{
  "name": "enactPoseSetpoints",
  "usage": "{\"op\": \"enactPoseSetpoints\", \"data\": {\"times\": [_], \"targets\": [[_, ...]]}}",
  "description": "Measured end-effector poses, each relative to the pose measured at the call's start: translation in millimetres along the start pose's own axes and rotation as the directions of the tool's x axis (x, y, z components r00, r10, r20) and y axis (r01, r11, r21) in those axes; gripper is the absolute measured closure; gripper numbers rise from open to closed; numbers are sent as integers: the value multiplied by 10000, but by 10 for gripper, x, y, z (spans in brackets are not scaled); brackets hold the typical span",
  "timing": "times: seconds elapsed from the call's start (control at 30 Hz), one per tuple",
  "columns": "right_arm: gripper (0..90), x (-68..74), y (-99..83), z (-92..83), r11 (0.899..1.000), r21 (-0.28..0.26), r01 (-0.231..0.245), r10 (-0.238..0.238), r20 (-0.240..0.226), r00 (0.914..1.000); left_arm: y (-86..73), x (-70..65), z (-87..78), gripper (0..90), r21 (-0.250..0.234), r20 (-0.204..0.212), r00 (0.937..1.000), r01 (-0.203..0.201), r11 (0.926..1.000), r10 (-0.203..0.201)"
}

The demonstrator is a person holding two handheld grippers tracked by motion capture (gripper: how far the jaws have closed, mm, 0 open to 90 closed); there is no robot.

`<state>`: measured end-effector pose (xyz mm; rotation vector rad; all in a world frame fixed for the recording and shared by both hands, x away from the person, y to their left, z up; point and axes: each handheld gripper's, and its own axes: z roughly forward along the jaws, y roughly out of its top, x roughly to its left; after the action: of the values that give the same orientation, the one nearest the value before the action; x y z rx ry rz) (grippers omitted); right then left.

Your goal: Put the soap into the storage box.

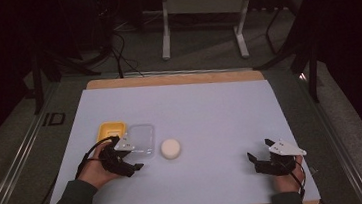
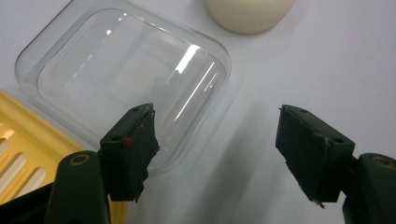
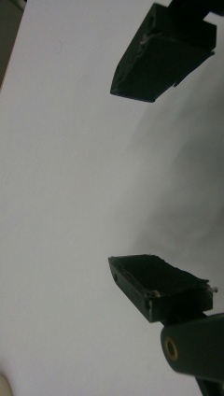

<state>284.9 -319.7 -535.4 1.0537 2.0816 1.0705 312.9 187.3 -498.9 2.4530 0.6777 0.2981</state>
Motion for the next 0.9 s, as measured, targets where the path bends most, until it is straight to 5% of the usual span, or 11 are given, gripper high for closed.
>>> {"op": "enactPoseSetpoints", "data": {"times": [0.9], "targets": [[150, 0, 0, 1, 10000, 7, 17, -17, -44, 10000, 286, 1, 127, 165, 589, 127, 9975, -701, 9958, 695]]}}
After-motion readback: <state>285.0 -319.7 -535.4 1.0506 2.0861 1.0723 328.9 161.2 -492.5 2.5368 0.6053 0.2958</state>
